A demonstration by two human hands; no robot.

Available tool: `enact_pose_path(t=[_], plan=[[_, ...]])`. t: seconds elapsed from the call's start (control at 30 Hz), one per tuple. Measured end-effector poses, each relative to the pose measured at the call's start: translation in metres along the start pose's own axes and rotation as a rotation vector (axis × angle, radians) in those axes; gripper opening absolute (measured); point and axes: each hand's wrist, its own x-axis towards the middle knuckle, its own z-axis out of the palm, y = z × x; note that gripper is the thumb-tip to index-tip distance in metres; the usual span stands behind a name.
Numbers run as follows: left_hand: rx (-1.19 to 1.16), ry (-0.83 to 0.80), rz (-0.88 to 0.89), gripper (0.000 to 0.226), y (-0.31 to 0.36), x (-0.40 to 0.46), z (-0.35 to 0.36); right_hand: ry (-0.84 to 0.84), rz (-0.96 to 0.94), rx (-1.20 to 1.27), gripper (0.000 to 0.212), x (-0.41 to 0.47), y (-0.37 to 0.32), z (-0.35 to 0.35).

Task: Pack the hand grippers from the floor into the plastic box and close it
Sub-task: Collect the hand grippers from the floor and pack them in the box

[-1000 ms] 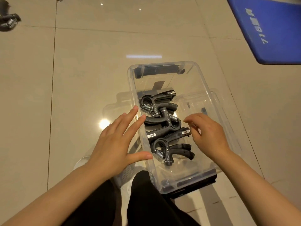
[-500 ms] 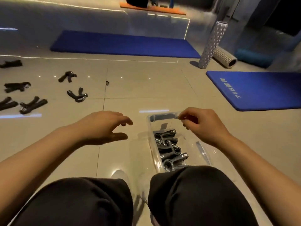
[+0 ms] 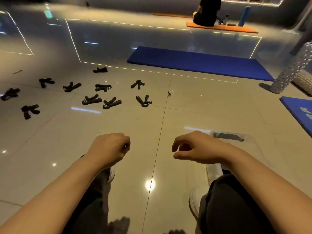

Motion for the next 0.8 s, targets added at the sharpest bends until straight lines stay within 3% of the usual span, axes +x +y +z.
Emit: enact_pose_path(t=[0.1, 0.23, 0.53, 0.67, 0.8], plan=[[-0.06, 0.093, 0.002, 0.02, -0.035, 0.008, -0.004, 0.054, -0.045, 0.0, 0.023, 0.033, -0.005, 0.002], [-0.085, 0.062, 0.018, 0.016, -0.058, 0.018, -0.007, 0.164, -0.069, 0.014, 0.015, 0.067, 0.001, 0.003], [-0.108, 0.142, -0.013, 0.012, -0.075, 0.079, -0.028, 0.317, 0.057, 0.139, 0.012, 0.166, 0.014, 0.026], [-0.129, 0.138, -0.107, 0.015, -0.106, 0.097, -0.036, 0.137, -0.093, -0.028, 0.015, 0.206, -0.016, 0.008], [-0.203, 0.139, -0.221, 0.019, -0.14, 0.113, -0.047, 0.134, -0.334, -0.032, 0.019, 0.21, -0.065, -0.033]])
